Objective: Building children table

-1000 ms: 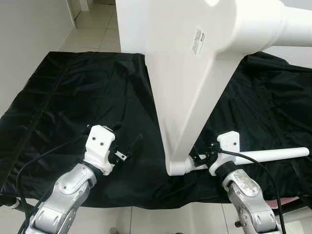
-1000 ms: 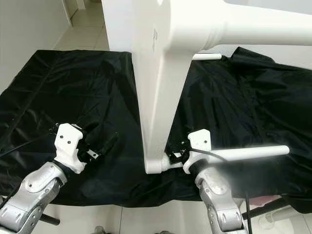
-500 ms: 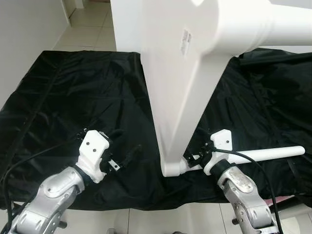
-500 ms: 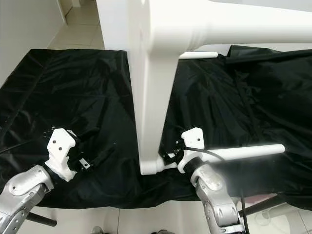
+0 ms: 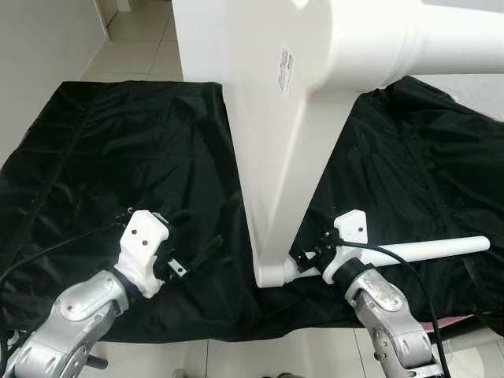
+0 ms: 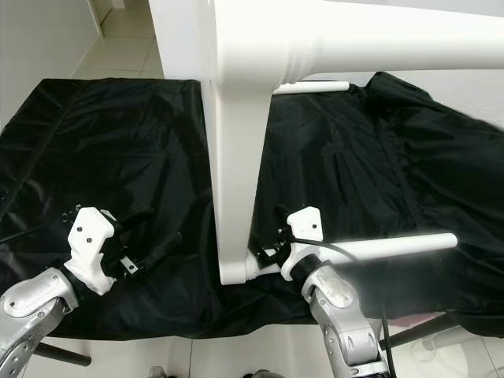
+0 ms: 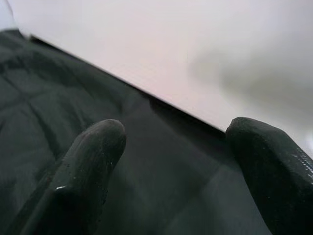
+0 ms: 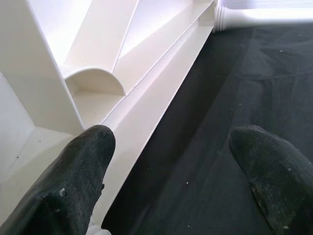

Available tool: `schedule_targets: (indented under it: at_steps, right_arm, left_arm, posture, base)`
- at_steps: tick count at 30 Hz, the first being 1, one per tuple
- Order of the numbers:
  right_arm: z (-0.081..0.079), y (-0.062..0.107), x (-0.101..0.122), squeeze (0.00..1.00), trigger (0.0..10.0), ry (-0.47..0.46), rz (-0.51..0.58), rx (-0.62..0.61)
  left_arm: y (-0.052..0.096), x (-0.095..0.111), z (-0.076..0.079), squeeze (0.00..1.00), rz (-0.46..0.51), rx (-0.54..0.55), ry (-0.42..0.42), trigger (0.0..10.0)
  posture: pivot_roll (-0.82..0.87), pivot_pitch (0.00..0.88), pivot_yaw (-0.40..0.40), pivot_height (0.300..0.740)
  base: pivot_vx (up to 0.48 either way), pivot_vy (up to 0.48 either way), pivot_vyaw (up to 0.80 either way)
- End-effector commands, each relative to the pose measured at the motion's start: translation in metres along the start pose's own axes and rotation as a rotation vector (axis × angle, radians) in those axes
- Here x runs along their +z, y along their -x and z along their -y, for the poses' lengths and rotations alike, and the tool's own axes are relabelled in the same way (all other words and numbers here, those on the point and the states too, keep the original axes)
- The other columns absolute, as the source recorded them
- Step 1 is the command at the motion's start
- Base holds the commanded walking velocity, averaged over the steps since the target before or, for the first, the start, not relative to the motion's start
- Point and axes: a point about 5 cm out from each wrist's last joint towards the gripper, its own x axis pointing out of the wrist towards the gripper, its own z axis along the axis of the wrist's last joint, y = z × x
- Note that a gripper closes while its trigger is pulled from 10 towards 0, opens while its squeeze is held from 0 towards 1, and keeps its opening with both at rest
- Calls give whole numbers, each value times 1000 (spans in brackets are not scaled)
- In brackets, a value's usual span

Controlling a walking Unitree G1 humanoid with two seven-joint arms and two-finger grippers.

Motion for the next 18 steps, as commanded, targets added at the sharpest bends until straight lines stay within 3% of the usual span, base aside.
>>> schedule_targets:
  at_steps: [1,12,18]
  right_arm:
    - [-13,-2,-17,0,10000,-30,-78,50]
    - [-18,-11,-21,0,10000,-54,-69,59]
    - [-30,-25,-21,0,10000,-74,-53,98]
  left_arm:
    - [3,2,9,0,-3,-158,5,10000]
    - [11,-3,18,0,-72,-285,44,10000]
    - [24,-3,21,0,-144,-373,80,10000]
  posture:
    - [33,141,-8,740]
    - [47,121,-9,740]
    - [57,122,-14,740]
  base:
    - [0,0,0]
    - [0,0,0]
    - [0,0,0]
